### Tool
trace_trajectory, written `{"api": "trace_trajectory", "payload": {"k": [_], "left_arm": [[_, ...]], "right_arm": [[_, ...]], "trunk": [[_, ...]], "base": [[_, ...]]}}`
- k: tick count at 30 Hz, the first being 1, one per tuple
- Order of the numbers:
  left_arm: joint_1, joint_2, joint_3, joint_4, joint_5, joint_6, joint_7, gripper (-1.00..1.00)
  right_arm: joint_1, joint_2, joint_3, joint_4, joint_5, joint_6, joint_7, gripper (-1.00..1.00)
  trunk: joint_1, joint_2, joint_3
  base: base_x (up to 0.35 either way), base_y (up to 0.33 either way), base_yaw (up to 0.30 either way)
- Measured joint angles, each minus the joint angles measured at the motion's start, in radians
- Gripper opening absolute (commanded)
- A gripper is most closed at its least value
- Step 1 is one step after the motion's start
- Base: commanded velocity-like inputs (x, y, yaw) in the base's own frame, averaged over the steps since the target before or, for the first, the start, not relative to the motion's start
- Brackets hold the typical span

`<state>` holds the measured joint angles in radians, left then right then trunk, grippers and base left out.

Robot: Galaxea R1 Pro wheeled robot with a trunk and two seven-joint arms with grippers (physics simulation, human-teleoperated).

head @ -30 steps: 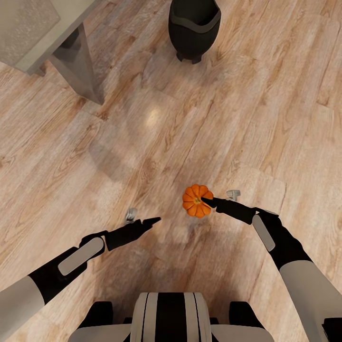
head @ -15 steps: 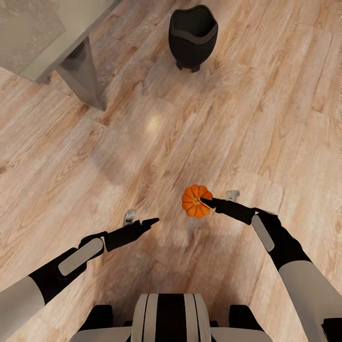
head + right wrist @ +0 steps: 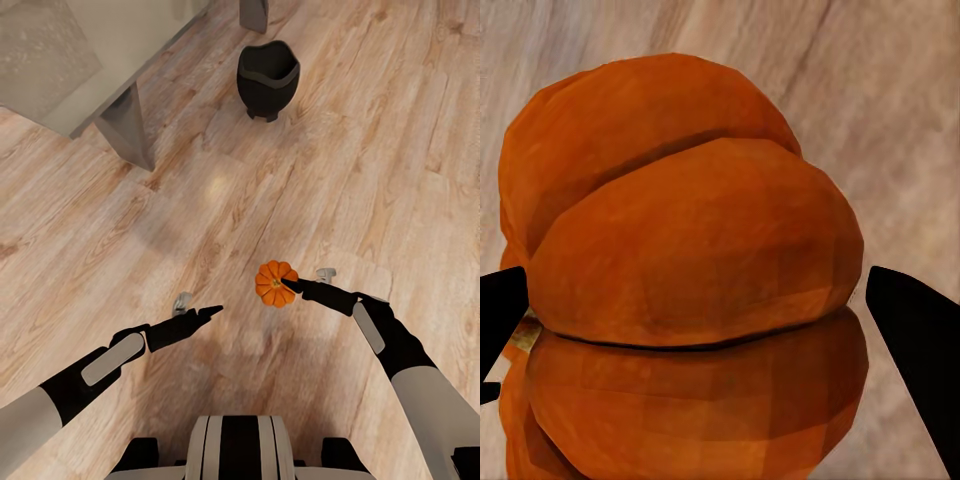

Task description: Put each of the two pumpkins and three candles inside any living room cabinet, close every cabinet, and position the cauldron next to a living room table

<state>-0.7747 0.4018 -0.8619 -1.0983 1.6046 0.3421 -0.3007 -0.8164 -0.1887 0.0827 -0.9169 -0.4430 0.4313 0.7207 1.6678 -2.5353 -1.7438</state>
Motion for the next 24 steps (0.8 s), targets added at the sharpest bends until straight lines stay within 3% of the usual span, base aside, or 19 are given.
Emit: {"api": "trace_trajectory", "payload": {"k": [11,17,24], "left_arm": [[-0.003,0.0,0.003,-0.015,0.0,0.033,-0.001,1.0],[-0.004,0.005,0.003,-0.014,0.0,0.035,0.0,1.0],[-0.005,0.006,0.004,-0.014,0.0,0.035,0.0,1.0]], "right_arm": [[0.025,0.002,0.004,-0.002,0.002,0.0,-0.004,-1.0],[0.026,0.018,0.044,-0.003,0.004,-0.001,-0.007,-1.0],[0.026,0.02,0.057,-0.003,0.003,-0.001,-0.007,-1.0]], "trunk": [[-0.005,0.003,0.043],[-0.008,0.004,0.066],[-0.011,0.006,0.093]], "base": [[0.0,0.0,0.0],[0.0,0.0,0.0],[0.0,0.0,0.0]]}}
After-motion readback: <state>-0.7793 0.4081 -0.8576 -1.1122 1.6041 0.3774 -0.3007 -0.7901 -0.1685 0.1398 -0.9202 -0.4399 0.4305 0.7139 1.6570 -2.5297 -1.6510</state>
